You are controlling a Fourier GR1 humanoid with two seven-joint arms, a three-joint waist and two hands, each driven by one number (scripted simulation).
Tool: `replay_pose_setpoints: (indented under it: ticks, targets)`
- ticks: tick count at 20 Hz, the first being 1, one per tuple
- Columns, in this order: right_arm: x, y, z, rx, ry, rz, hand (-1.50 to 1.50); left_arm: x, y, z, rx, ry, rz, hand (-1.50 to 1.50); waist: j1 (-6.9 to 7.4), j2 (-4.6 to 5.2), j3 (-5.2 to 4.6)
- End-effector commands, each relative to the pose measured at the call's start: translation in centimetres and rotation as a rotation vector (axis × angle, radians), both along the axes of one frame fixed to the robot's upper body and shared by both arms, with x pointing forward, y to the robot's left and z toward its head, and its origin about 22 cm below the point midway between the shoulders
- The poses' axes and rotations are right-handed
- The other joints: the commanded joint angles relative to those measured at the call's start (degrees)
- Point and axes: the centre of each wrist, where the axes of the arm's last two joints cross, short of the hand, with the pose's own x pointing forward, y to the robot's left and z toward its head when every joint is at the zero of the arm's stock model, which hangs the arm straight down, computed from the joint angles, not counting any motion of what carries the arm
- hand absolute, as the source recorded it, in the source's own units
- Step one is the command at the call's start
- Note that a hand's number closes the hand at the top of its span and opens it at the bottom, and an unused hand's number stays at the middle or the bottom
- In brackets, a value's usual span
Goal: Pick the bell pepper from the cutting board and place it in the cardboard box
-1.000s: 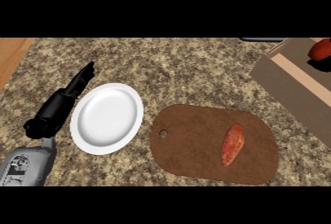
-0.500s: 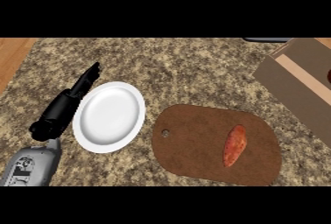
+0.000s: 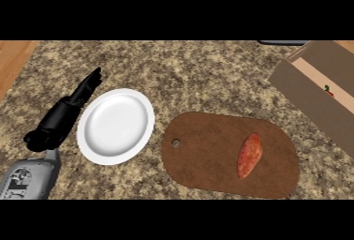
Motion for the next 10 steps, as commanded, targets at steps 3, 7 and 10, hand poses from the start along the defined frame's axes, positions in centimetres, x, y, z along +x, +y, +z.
replay_pose_setpoints:
  ticks: [3, 7, 10]
  targets:
    - [0.3, 0.0, -1.1, 0.558, -0.308, -0.131, -1.5, 0.1, 0.5, 0.4, -0.003, -0.01, 0.0, 0.0, -0.5, -0.01, 0.12]
    - [-2.4, -3.3, -1.6, 0.708, -0.379, -0.258, -1.5, -0.5, 0.5, -0.3, -0.002, -0.014, -0.001, 0.0, 0.21, 0.53, 0.06]
    - [-4.2, -5.7, 0.3, 0.74, -0.431, -0.304, -1.5, 0.1, -0.3, -0.3, -0.004, -0.008, -0.009, 0.0, 0.54, 0.86, 0.07]
